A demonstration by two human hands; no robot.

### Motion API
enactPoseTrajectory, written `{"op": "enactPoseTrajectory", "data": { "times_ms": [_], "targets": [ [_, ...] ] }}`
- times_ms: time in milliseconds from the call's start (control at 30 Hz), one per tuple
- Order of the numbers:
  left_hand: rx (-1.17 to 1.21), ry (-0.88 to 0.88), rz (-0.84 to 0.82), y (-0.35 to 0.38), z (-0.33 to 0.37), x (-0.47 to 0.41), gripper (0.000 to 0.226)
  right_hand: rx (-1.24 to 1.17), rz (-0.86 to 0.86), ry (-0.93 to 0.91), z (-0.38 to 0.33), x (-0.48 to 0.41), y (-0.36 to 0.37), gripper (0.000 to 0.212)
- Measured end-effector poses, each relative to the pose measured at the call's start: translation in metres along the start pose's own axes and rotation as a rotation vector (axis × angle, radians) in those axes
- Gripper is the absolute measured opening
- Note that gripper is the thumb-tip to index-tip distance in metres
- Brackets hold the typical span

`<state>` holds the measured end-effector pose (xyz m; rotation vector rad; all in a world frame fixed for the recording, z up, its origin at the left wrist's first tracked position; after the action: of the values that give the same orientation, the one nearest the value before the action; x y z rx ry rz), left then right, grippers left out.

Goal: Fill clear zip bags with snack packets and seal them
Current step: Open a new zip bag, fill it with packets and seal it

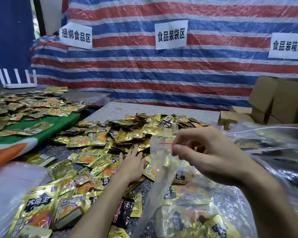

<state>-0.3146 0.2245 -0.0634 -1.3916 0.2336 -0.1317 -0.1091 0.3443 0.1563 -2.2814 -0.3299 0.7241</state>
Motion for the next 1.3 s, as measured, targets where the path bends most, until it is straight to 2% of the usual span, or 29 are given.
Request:
{"op": "enactPoseTrajectory", "data": {
  "times_ms": [167, 233, 300, 500, 700, 900, 1067, 1167, 1300],
  "targets": [
    [0.165, -0.133, 0.432, -0.060, -0.010, 0.012, 0.022, -0.006, 0.004, 0.010, 0.002, 0.002, -0.001, 0.017],
    [0.241, -0.155, 0.553, -0.081, -0.016, 0.022, 0.020, -0.010, 0.011, 0.011, 0.003, 0.001, -0.003, 0.017],
    [0.357, -0.138, 0.586, -0.097, -0.020, 0.028, 0.026, 0.004, 0.013, 0.013, 0.004, 0.001, -0.003, 0.016],
    [0.962, -0.073, 0.602, -0.184, -0.041, 0.061, 0.046, 0.002, 0.037, 0.002, 0.003, 0.001, -0.002, 0.006],
    [1.355, 0.100, 0.686, -0.264, -0.039, 0.138, 0.044, 0.037, 0.002, -0.026, 0.001, 0.000, 0.005, 0.007],
    [1.190, 0.075, 0.522, -0.269, -0.012, 0.156, 0.052, -0.031, -0.010, -0.092, -0.009, -0.002, 0.015, 0.010],
    [0.983, 0.007, 0.436, -0.245, 0.009, 0.138, 0.035, -0.121, 0.011, -0.145, -0.017, -0.002, 0.016, 0.011],
    [0.876, -0.028, 0.401, -0.231, 0.016, 0.128, 0.038, -0.157, 0.028, -0.167, -0.020, -0.004, 0.017, 0.006],
    [0.829, 0.041, 0.312, -0.222, 0.029, 0.122, 0.036, -0.166, 0.050, -0.194, -0.021, -0.005, 0.017, 0.006]
  ]
}}
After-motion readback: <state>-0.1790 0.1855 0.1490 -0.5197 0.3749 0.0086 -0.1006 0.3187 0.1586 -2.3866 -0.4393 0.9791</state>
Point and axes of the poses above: each hand's wrist, its own x-axis away from the middle knuckle, its own y-axis out of the palm, z = x × y, the point moved 9 cm from there along -x, towards the middle knuckle, and after that the axes turned 8 degrees about -x, right-handed, at the moved point
